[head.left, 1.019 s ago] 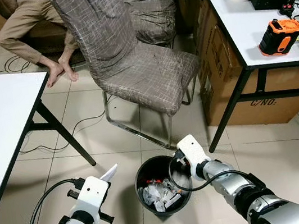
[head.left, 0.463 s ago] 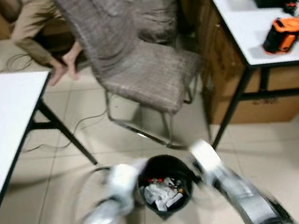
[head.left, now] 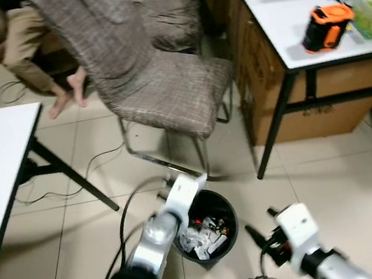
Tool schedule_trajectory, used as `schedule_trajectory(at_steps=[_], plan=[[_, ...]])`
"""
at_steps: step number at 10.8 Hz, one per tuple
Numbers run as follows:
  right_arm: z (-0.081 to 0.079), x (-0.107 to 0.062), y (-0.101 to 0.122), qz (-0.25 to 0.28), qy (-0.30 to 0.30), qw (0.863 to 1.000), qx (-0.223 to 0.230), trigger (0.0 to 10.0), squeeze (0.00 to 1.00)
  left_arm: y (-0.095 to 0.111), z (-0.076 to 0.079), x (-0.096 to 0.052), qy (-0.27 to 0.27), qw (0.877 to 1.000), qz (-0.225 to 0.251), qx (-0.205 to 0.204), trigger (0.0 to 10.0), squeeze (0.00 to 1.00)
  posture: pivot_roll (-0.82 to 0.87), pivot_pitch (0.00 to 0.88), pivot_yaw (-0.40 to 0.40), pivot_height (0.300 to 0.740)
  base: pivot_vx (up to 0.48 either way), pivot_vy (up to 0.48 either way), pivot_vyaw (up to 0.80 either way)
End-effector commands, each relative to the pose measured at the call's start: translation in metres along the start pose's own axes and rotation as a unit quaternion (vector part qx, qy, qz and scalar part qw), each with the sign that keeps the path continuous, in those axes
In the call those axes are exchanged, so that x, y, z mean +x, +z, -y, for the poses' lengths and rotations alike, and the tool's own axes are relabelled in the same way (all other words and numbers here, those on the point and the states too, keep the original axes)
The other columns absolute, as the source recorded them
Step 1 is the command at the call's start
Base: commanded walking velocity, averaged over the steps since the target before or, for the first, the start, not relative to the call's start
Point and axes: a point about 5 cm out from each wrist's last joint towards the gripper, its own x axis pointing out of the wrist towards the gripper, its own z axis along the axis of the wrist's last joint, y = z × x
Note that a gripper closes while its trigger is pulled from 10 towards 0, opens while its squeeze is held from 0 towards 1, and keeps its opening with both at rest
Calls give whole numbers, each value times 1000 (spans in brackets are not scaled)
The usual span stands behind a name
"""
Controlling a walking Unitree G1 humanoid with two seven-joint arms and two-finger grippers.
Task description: Picking trash to rubbish bin
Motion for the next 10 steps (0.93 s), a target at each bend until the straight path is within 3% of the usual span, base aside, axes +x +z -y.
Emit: schedule_trajectory(at_steps=[1,2,10], plan=[[-6,-4,2,-9,15,1000,8,10000,0,-5,-3,0,0,1000,-7,-8,10000,490,-248,193,94,740,0,0,0],[-8,-6,6,-16,14,1000,12,10000,0,-3,-3,1,-8,1000,1,-13,10000,1000,-242,192,92,740,0,0,0],[-6,0,12,-40,27,999,-1,10000,0,3,-2,4,-24,998,22,-45,10000,1000,-222,182,71,740,0,0,0]])
